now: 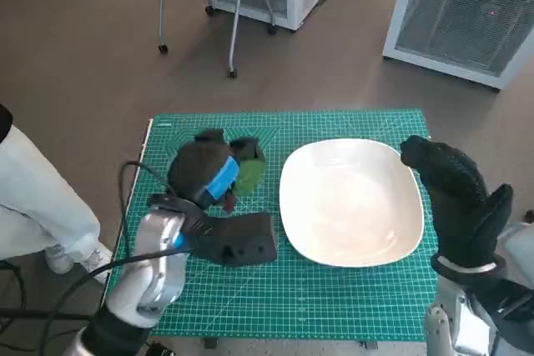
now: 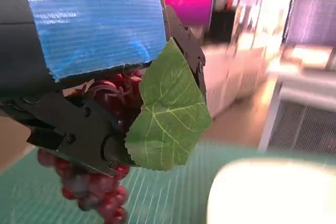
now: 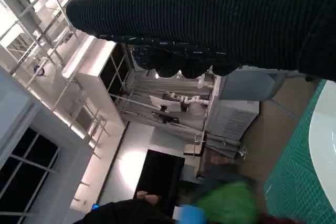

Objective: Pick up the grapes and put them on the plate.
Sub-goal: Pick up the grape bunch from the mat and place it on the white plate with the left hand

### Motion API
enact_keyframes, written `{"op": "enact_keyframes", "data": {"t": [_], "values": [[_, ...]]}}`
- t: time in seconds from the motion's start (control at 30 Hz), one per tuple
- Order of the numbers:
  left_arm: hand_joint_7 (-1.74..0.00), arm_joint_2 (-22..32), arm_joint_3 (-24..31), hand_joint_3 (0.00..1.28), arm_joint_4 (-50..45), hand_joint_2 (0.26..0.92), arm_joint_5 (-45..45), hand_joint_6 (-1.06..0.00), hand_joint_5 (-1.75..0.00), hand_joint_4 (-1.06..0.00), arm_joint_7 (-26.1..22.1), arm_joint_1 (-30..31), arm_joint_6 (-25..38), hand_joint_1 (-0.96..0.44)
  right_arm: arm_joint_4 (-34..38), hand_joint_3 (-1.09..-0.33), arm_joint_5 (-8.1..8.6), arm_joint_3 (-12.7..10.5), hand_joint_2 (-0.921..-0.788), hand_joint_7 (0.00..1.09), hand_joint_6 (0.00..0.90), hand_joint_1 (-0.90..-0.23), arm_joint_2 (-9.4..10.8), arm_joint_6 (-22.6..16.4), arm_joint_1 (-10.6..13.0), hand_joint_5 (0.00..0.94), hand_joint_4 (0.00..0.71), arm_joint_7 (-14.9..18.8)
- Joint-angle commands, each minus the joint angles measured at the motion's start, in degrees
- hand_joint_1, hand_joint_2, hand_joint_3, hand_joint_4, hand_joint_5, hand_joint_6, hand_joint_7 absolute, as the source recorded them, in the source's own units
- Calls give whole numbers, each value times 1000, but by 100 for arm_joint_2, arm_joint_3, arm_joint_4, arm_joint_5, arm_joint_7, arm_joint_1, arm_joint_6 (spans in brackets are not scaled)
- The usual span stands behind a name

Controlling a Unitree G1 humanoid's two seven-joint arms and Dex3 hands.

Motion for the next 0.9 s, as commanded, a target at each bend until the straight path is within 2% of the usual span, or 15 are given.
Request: {"op": "enact_keyframes", "data": {"t": [0.03,0.17,0.4,0.9], "values": [[-906,27,116,78,-355,899,146,-711,-1299,-716,-159,55,85,7,25,-590,-3,2,-921,807,187,-418,21,89,37,4,648,-28],[-971,-17,149,59,-527,916,260,-669,-1272,-721,-260,-1,177,6,0,-590,-9,8,-921,806,188,-418,28,100,50,4,648,-36],[-1057,-122,181,28,-658,916,382,-657,-1136,-781,-330,-39,247,3,-28,-591,-27,8,-921,807,189,-417,31,105,72,4,649,-52],[-870,-237,143,24,-552,910,313,-750,-1254,-750,-329,-144,114,5,-67,-591,2,-21,-921,810,188,-417,2,134,102,5,649,-37]]}}
